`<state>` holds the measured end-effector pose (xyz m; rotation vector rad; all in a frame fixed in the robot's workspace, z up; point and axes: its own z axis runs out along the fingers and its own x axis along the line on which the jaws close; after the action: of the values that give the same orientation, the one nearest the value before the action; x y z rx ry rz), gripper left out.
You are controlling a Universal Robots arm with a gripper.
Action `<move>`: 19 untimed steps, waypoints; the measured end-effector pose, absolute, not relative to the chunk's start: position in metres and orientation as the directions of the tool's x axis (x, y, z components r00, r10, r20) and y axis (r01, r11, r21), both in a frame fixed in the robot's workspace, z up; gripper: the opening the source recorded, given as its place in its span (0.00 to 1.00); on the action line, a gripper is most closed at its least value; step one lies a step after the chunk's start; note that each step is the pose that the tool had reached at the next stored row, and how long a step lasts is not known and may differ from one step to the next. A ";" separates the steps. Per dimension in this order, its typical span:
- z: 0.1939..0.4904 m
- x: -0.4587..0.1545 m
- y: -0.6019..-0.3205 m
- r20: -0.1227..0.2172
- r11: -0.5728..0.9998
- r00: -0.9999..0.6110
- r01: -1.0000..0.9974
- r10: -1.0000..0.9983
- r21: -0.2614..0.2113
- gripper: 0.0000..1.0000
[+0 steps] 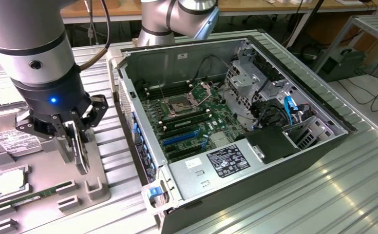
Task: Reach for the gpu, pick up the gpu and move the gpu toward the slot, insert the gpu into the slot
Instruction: 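Pick up the gpu and move the gpu toward the slot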
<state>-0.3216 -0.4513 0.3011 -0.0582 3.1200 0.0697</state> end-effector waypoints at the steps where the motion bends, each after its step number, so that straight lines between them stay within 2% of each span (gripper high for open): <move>1: 0.302 -0.322 -0.451 -0.021 0.998 -0.999 -0.038 -0.037 0.044 0.28; 19: 0.315 -0.322 -0.451 -0.021 0.998 -0.999 -0.038 -0.037 0.044 0.28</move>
<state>-0.3216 -0.4513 0.3149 -0.0581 3.1200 0.0696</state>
